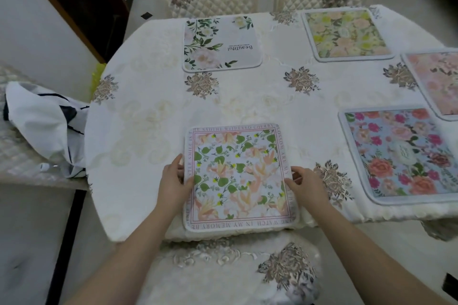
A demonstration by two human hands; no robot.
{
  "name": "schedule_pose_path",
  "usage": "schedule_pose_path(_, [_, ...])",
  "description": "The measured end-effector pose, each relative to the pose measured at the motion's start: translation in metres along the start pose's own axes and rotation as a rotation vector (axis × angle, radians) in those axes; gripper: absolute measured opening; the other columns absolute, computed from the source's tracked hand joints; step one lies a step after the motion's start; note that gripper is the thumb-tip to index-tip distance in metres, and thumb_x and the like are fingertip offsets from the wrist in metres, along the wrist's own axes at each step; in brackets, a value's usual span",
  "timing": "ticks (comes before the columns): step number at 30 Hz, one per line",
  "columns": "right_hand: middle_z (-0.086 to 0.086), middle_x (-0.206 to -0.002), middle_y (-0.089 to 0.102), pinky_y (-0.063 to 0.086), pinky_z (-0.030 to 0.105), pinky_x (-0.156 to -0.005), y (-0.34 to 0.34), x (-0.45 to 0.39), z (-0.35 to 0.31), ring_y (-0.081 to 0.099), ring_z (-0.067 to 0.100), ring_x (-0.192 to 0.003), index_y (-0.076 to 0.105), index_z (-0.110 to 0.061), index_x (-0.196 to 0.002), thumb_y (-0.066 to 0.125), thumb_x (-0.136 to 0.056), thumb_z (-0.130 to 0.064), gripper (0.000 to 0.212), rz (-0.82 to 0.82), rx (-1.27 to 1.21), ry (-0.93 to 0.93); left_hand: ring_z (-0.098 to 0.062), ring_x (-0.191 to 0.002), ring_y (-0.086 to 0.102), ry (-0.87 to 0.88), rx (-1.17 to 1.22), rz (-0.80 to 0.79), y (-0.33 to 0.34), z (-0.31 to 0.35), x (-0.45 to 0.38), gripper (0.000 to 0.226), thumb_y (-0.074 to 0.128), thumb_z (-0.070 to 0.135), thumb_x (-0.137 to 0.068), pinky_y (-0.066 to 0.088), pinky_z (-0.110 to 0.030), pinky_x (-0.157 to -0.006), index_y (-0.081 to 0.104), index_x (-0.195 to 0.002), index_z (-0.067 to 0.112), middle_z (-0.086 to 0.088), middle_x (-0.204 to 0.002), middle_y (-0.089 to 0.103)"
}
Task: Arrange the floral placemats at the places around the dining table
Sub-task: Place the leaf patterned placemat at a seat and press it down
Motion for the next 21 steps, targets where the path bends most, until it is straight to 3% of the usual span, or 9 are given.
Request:
schedule_pose_path(3, [-0.002,-0.104,0.059,0.046,0.030,-0.072,-0.024,-0.008,0.000,0.059,0.010,-0.082,0.062,-0.019,-0.126,0.059,-0.097,-0.026,0.030,0.160,0.015,-0.008,-0.011,-0.105,0.052,0.107,-0.041,0.206,-0.018,0.017,-0.005,0.061,0.061,0.026,-0.096,0.046,-0.032,-0.087,0.034,-0.151,0.028,0.004,-0.123,0.046])
schedule_pose_path(5, [0.000,-0.112,0.059,0.042,0.030,-0.075,-0.035,-0.015,-0.016,0.058,0.012,-0.090,0.061,-0.019,-0.127,0.053,-0.099,-0.026,0.030,0.240,0.014,-0.083,-0.009,-0.111,0.049,0.219,-0.070,0.235,-0.015,0.038,-0.010,0.055,0.056,0.023,-0.098,0.043,-0.034,-0.094,0.036,-0.150,0.026,0.005,-0.125,0.047])
schedule_pose_path(8, [0.007,-0.128,0.057,0.045,0.038,-0.097,-0.023,-0.031,-0.059,0.054,0.021,-0.117,0.054,-0.013,-0.136,0.048,-0.101,-0.021,0.036,0.209,-0.020,-0.254,-0.017,-0.129,0.046,0.321,-0.147,0.182,0.008,0.065,-0.018,0.060,0.055,0.017,-0.098,0.038,-0.037,-0.106,0.031,-0.153,0.021,-0.003,-0.142,0.048])
schedule_pose_path(11, [0.008,-0.146,0.048,0.031,0.036,-0.114,0.010,-0.048,-0.102,0.042,0.023,-0.135,0.046,-0.010,-0.145,0.043,-0.103,-0.017,0.043,0.149,0.018,-0.363,-0.022,-0.143,0.032,0.377,-0.219,0.152,0.038,0.082,-0.029,0.063,0.053,0.012,-0.097,0.027,-0.037,-0.116,0.027,-0.155,0.014,-0.009,-0.155,0.039])
schedule_pose_path(14, [0.011,-0.157,0.035,0.018,0.036,-0.121,0.050,-0.062,-0.134,0.028,0.024,-0.147,0.038,-0.008,-0.150,0.040,-0.103,-0.016,0.048,0.129,0.105,-0.460,-0.027,-0.152,0.020,0.445,-0.365,0.066,0.072,0.091,-0.048,0.061,0.048,0.009,-0.098,0.019,-0.045,-0.123,0.027,-0.155,0.007,-0.012,-0.162,0.029])
schedule_pose_path(18, [0.006,-0.167,0.005,-0.005,0.035,-0.122,0.098,-0.080,-0.142,-0.001,0.021,-0.154,0.013,-0.012,-0.158,0.026,-0.106,-0.030,0.057,0.066,0.456,-0.577,-0.016,-0.154,0.000,0.479,-0.647,-0.017,0.101,0.075,-0.073,0.058,0.029,0.028,-0.106,-0.008,-0.033,-0.123,0.010,-0.158,0.014,-0.002,-0.167,0.006])
schedule_pose_path(21, [0.003,-0.167,0.001,-0.005,0.040,-0.124,0.109,-0.087,-0.133,-0.005,0.019,-0.153,0.006,-0.014,-0.159,0.019,-0.105,-0.033,0.059,0.070,0.571,-0.602,-0.011,-0.153,-0.003,0.475,-0.737,-0.029,0.107,0.060,-0.080,0.056,0.015,0.036,-0.105,-0.006,-0.037,-0.124,-0.001,-0.156,0.019,0.003,-0.167,0.000])
Point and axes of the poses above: each hand's wrist, its own x-axis away from the middle knuckle, its own y-axis out of the palm, z = x × y, the point moved 6 cm from there along -x, towards the middle knuckle
